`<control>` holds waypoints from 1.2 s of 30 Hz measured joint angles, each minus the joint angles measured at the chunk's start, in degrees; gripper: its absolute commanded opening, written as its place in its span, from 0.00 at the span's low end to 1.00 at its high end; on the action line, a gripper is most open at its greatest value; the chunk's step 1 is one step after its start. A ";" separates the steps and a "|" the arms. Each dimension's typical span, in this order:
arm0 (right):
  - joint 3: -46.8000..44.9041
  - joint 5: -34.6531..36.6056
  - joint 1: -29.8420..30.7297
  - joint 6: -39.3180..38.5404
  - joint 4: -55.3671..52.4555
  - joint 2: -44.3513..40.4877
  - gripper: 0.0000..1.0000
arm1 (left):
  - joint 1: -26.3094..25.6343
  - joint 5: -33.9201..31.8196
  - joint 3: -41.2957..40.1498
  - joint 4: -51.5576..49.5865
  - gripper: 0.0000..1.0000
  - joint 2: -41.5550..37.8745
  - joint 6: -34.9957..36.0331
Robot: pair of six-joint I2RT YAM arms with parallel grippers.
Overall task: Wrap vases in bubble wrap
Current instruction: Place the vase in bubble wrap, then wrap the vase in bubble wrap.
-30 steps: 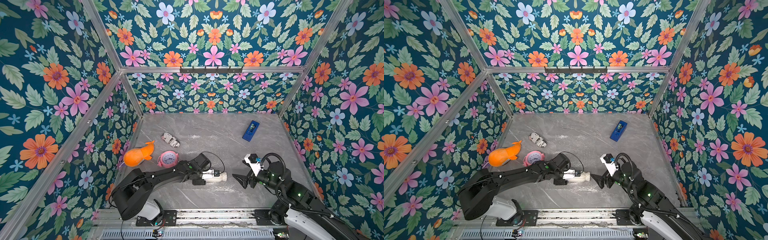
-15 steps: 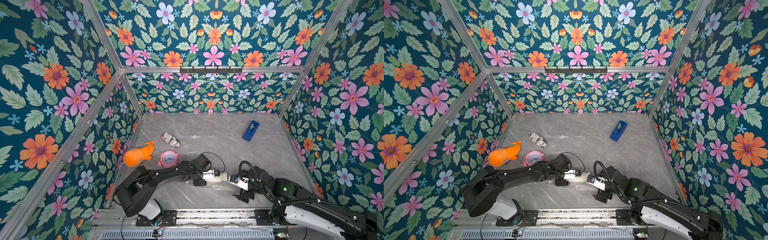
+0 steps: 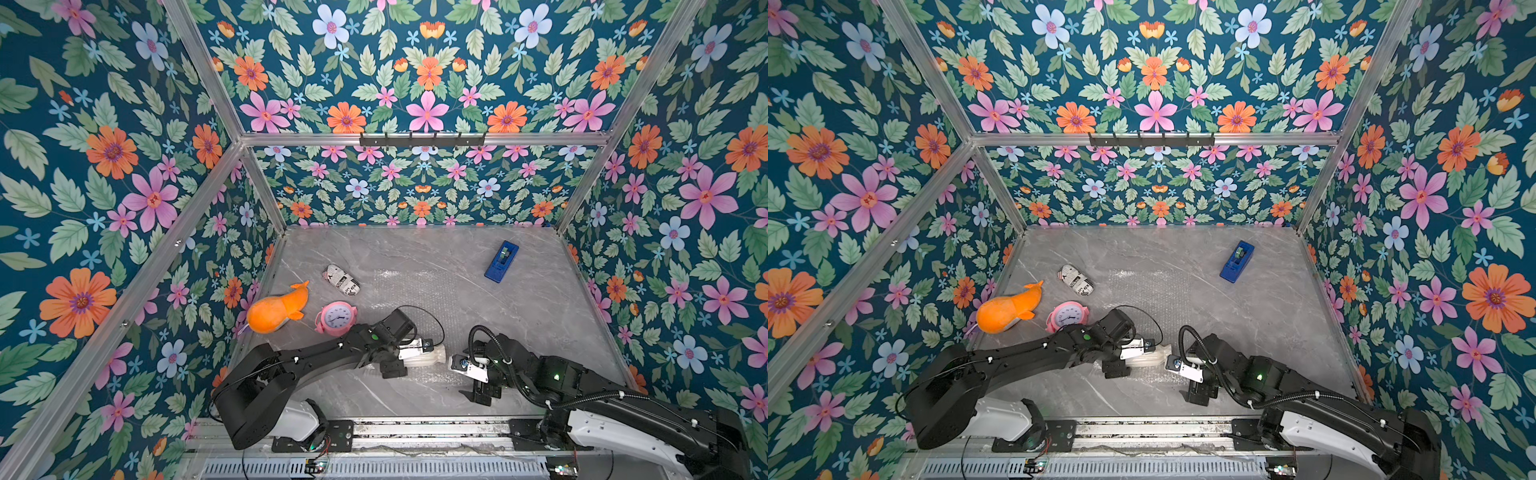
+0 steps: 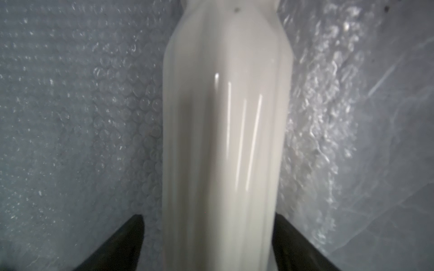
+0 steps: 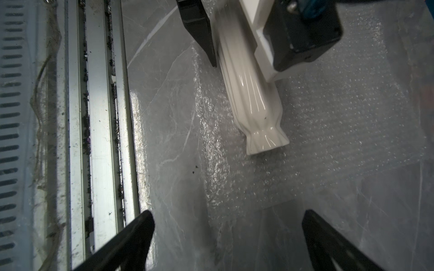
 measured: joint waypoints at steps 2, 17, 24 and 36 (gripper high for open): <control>-0.35 0.00 0.55 -0.35 1.60 1.03 0.99 | 0.00 -0.15 -0.02 -0.39 0.93 0.13 0.11; -2.54 0.04 7.89 -2.25 13.64 13.07 0.65 | 2.21 -4.28 -1.07 -2.05 0.90 -9.29 -0.13; -2.84 1.60 8.44 -2.91 23.89 22.58 0.58 | 2.25 -6.80 -2.08 -2.10 0.90 -12.39 -0.28; -2.27 4.35 9.44 -5.90 36.00 34.34 0.52 | 3.32 -11.96 -4.92 -0.13 0.88 -21.53 0.39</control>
